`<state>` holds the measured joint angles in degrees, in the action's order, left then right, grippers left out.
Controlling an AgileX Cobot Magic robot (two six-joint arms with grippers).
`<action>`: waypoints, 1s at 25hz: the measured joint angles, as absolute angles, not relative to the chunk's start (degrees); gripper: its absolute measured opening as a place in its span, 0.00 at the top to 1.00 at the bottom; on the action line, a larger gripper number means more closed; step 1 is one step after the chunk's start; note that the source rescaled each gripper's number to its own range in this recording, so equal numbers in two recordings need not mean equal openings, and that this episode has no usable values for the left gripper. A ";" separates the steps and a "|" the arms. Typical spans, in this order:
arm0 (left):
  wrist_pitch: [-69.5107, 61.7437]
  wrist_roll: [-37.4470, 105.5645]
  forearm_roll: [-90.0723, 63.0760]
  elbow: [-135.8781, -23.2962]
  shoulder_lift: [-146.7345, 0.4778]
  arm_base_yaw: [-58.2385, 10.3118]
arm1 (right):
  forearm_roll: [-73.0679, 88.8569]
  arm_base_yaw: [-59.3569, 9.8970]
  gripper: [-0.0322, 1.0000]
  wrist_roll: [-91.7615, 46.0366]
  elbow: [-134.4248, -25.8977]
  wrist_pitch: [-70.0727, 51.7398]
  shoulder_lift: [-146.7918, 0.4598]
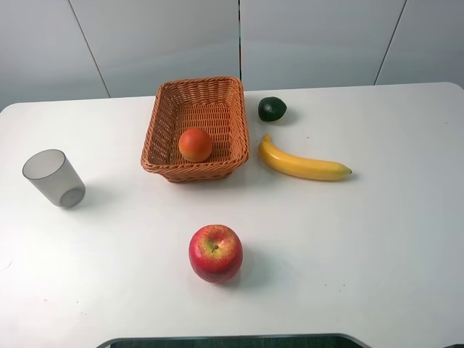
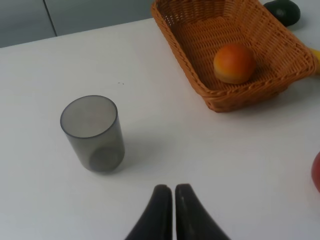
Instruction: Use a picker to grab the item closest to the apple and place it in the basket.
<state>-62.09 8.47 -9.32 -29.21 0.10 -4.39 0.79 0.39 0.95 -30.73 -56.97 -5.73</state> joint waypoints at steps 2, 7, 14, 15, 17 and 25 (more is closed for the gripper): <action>-62.09 8.47 -9.32 -29.21 0.10 -4.39 | 0.87 0.39 0.00 0.76 -30.59 -56.97 -2.76; -62.09 8.47 -9.32 -29.21 0.10 -4.39 | 0.87 0.39 0.00 0.62 -30.59 -58.35 -0.13; -62.09 8.47 -9.32 -29.21 0.10 -4.39 | 0.87 0.39 0.00 0.62 -29.42 -61.78 0.02; -62.09 8.47 -9.32 -29.21 0.10 -4.39 | 0.87 0.39 0.00 0.62 -29.29 -62.15 0.02; -62.09 8.47 -9.32 -29.21 0.10 -4.39 | 0.87 0.39 0.00 0.62 -29.29 -62.28 0.02; -62.09 8.47 -9.32 -29.21 0.10 -4.39 | 0.87 0.39 0.00 0.62 -29.29 -62.38 0.02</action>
<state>-62.09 8.47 -9.32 -29.21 0.10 -4.39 0.87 0.39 0.62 -29.29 -62.38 0.02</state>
